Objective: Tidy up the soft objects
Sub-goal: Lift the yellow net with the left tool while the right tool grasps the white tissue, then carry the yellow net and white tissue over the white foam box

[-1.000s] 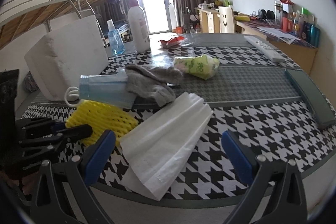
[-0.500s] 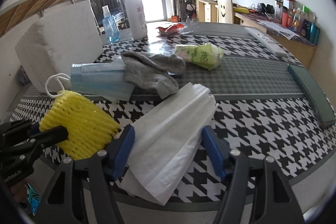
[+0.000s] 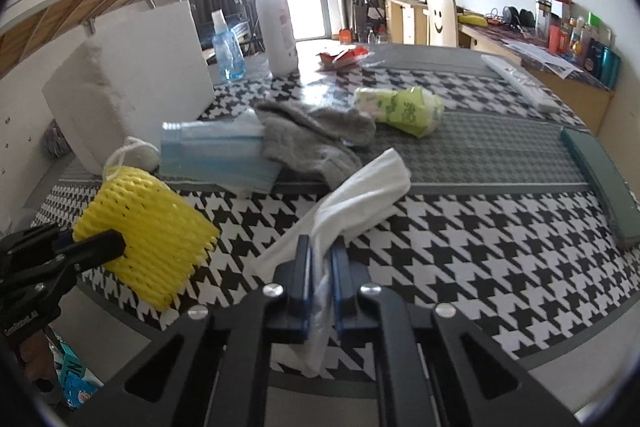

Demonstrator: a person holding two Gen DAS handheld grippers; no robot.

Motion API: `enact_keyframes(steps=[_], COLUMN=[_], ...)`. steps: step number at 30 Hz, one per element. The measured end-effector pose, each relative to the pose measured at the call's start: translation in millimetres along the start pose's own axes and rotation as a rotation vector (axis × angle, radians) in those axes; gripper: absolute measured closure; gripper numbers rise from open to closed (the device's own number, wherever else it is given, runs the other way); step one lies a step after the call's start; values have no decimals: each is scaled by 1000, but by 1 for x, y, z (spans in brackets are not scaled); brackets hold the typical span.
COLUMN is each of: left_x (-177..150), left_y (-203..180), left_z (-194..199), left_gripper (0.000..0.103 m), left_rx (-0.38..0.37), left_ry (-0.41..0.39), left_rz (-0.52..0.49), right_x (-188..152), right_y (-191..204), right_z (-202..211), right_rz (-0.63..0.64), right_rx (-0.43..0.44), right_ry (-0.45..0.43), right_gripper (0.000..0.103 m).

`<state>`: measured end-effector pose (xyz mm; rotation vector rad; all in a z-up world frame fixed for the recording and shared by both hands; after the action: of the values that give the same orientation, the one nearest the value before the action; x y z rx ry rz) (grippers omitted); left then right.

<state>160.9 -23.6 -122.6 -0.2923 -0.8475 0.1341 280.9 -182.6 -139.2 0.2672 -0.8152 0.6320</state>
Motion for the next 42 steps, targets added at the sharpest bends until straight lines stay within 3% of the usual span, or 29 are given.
enact_keyframes(steps=[22,42], left_x=[21,96], left_y=[-24,-24], left_z=[70,97], left_gripper=[85,85], left_rx=[7,47], left_ry=[-131,-273], left_rz=[-33,-61], right_x=[31,86], right_y=[-4,-3], right_z=[78,92], right_rz=[14,59], right_rx=[-8,4], right_ry=[-186,-281], right_gripper=[91,91])
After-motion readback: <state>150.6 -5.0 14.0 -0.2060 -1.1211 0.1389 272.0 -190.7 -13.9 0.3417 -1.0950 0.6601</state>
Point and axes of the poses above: each gripper's, at about its wrist camera, not at the fingertips, and z roughly against the way its jaws point, y to its left, x to its top, the point moved 7 cm from there along -z, roughly the way its jaws point, and after that the axes turned 12 degrees about z, right-handed, at the moved point
